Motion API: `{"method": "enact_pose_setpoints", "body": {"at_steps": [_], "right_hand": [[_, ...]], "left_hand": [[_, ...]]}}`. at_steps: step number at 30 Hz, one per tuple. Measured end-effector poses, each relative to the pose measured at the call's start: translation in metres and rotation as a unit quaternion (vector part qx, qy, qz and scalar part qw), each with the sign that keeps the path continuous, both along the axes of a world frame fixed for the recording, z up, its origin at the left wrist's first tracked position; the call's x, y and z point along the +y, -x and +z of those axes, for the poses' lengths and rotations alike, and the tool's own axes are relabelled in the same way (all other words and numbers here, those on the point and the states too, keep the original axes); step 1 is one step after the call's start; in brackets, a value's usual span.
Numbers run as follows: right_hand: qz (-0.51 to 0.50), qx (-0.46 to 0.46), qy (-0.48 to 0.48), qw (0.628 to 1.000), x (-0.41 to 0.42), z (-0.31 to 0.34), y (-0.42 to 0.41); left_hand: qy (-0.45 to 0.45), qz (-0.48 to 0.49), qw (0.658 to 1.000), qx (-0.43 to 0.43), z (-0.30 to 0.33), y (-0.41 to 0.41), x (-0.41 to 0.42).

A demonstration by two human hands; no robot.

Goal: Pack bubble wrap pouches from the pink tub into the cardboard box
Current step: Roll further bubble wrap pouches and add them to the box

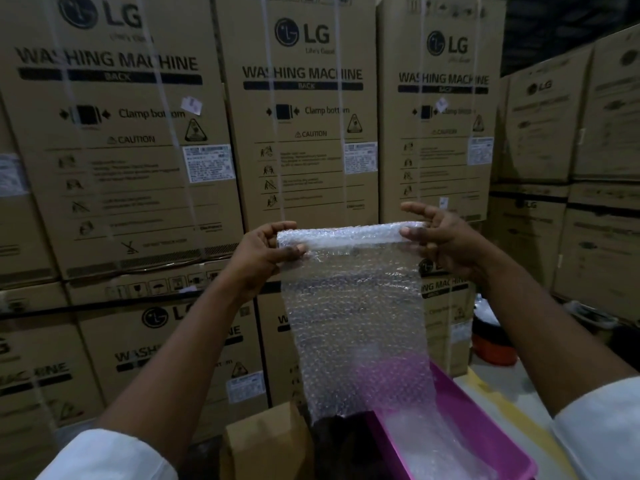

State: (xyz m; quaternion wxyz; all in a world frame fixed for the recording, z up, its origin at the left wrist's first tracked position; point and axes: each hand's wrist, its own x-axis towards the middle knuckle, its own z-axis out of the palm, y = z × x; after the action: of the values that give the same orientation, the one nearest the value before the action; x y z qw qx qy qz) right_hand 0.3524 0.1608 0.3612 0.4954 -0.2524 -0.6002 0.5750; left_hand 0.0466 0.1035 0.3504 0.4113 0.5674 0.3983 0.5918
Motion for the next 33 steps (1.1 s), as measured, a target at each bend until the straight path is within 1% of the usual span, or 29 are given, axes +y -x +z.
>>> {"method": "enact_pose_setpoints", "body": {"at_steps": [3, 6, 11, 13, 15, 18, 20, 22, 25, 27, 29, 31, 33], "right_hand": [[0.032, -0.052, 0.036, 0.998, 0.001, -0.005, 0.0], [0.024, -0.08, 0.038, 0.996, 0.004, -0.009, 0.001], [0.004, -0.032, 0.015, 0.999, 0.007, -0.006, 0.001], [0.019, -0.014, 0.022, 0.999, 0.007, -0.006, 0.001], [0.023, -0.019, 0.025, 0.999, 0.005, -0.008, 0.002], [0.005, -0.049, 0.025, 0.998, 0.003, -0.012, 0.002], [0.017, -0.072, 0.023, 0.997, 0.004, -0.014, 0.001], [0.035, -0.065, 0.01, 0.997, 0.004, -0.015, 0.0], [0.021, -0.058, -0.023, 0.998, 0.001, -0.013, -0.002], [0.016, -0.068, -0.023, 0.997, -0.004, -0.01, -0.003], [0.032, -0.062, -0.012, 0.998, -0.008, -0.008, -0.005], [0.051, -0.032, 0.006, 0.998, -0.01, -0.008, -0.007], [0.064, -0.015, 0.008, 0.998, -0.01, -0.008, -0.008]], "left_hand": [[0.005, 0.007, 1.0, -0.006, 0.001, -0.001, 0.001], [0.013, 0.013, 1.0, 0.021, 0.001, 0.001, 0.001], [0.055, -0.014, 0.997, 0.06, -0.001, 0.0, -0.001], [0.051, -0.023, 0.997, 0.049, -0.002, 0.001, 0.0], [0.046, -0.033, 0.998, 0.039, -0.001, 0.003, 0.0], [0.043, -0.047, 0.997, 0.042, -0.001, 0.001, -0.002], [0.034, -0.05, 0.998, 0.036, -0.001, -0.001, -0.003], [0.03, -0.05, 0.998, 0.018, -0.001, -0.001, -0.003], [0.048, -0.059, 0.997, -0.002, -0.002, 0.0, -0.005], [0.066, -0.062, 0.996, -0.012, -0.003, 0.0, -0.006], [0.086, -0.069, 0.994, -0.022, -0.002, 0.002, -0.008], [0.093, -0.081, 0.992, -0.032, -0.001, 0.005, -0.009], [0.091, -0.073, 0.993, -0.013, 0.0, 0.004, -0.01]]}}
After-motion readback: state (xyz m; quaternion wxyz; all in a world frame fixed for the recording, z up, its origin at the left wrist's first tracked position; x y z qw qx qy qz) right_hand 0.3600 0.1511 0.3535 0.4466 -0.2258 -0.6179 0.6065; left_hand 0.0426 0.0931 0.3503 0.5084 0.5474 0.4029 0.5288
